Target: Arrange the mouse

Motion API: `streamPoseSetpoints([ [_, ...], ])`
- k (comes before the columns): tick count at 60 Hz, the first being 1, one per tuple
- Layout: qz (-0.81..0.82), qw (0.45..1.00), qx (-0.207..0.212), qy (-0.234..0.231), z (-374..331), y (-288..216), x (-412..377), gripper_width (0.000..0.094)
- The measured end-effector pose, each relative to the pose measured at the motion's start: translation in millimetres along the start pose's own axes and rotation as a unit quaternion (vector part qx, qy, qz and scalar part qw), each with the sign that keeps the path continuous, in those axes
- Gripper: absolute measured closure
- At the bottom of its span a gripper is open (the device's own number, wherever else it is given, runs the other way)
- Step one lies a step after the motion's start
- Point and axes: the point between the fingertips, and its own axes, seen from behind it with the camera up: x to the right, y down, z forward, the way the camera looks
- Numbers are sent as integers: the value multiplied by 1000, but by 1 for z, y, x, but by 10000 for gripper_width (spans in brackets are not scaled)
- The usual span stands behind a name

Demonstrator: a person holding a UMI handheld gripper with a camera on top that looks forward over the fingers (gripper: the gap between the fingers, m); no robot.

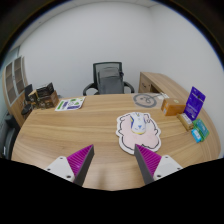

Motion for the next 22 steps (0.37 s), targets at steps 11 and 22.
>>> streamPoseSetpoints([
  [11, 61, 998, -1, 0, -82, 41, -40, 100],
  [22, 70, 997, 13, -2, -149, 52, -50, 103],
])
